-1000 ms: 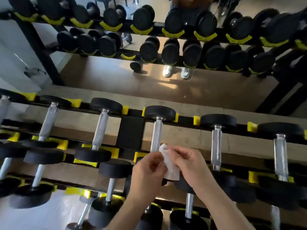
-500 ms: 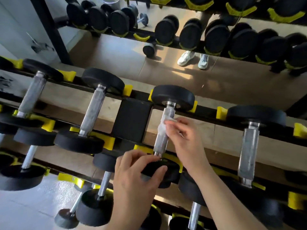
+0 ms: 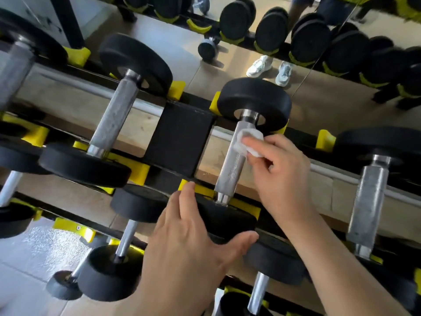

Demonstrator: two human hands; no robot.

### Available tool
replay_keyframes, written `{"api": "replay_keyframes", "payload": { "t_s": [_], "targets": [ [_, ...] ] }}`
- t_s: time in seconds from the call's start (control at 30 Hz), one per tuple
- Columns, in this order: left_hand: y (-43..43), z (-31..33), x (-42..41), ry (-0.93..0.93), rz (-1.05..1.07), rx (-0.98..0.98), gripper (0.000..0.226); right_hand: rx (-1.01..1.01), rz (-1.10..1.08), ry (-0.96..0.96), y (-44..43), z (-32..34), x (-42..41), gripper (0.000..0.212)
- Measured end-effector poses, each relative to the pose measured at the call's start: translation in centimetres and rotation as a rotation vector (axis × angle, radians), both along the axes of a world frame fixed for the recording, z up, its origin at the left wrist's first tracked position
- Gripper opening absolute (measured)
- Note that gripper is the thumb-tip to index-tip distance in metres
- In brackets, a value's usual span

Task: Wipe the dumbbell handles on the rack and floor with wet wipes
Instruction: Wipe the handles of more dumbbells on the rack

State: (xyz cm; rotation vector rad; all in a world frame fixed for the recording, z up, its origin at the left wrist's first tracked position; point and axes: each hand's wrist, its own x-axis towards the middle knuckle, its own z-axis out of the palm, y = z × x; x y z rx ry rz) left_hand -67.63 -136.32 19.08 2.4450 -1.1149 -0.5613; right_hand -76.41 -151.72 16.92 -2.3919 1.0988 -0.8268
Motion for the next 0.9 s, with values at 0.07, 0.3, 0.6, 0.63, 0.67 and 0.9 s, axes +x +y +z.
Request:
{"api": "replay_keyframes", "payload": {
  "t_s": [0.07,0.3,0.6,0.63,0.67,0.9],
  "targets": [
    [-0.3,-0.2,-0.1,-0.072,-0.068,0.076,0.124,0.068,0.197,0.018,1.6,0.1,-1.0,0.029],
    [-0.6,-1.5,-1.6,-0.21,-0.169,-0.291,0.052,0.057,0.105,-0.042,-2.4,0.4,0.3,0.023],
    [-0.3,-2.1,0.0,-0.124,-0.274,-0.38,0.042,-0.074,0.259,0.091,-1.8,0.6,-0.5,0.027],
    [-0.3,-1.9,0.1,-0.12,-0.284,-0.364,0.041,-0.106,0.19,0.074,-2.6,0.7,0.1,0.026],
    [-0.4,-1.7,0.2,-0.114,-0.3,-0.351,0.038,-0.115,0.153,0.074,-2.6,0.7,0.4,0.025],
    [-0.9,-0.1,1.9,-0.07,-0.328,-0.406,0.024,-0.186,-0.102,0.044,-2.1,0.7,1.4,0.028]
  ]
}}
